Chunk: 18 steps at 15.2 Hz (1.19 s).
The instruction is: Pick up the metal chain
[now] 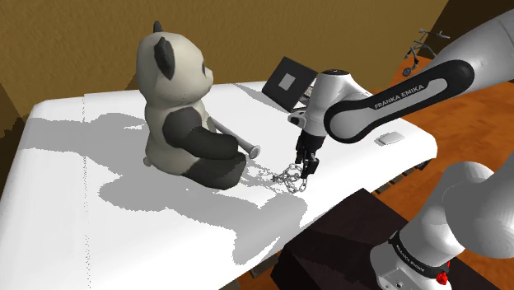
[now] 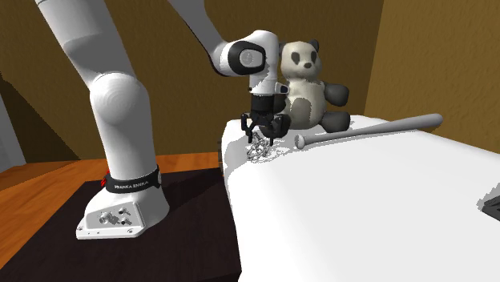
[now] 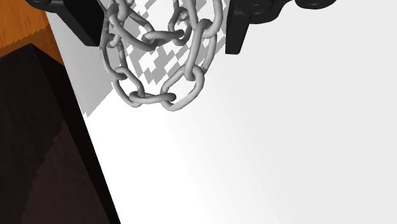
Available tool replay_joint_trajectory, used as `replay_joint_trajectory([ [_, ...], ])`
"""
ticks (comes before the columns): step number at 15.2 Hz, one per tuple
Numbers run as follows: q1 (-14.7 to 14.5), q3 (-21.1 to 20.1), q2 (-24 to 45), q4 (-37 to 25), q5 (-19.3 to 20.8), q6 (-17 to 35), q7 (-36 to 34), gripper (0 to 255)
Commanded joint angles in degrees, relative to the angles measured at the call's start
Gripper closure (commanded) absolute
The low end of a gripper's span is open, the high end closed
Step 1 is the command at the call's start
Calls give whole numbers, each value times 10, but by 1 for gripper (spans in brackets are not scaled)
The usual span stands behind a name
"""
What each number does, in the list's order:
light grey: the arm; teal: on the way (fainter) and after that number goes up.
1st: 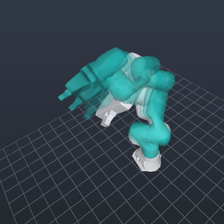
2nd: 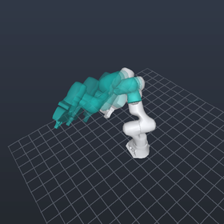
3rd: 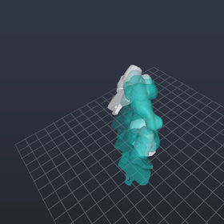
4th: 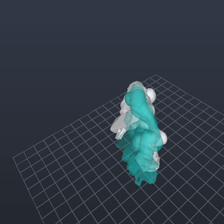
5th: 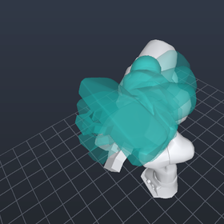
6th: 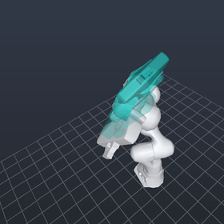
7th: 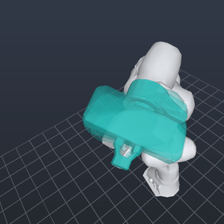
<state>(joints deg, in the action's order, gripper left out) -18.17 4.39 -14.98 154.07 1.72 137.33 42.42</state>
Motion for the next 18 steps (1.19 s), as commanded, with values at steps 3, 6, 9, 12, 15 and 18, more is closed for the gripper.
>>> replay_joint_trajectory([
  [3,0,0,1,0,0,1,0,255],
  [6,0,0,-7,-1,0,-9,-1,255],
  [9,0,-1,-27,-11,1,-38,-1,255],
  [12,1,-2,-45,-21,2,-66,-2,255],
  [15,1,-3,-61,-32,2,-94,-2,255],
  [18,1,-4,-76,-45,2,-122,-3,255],
])
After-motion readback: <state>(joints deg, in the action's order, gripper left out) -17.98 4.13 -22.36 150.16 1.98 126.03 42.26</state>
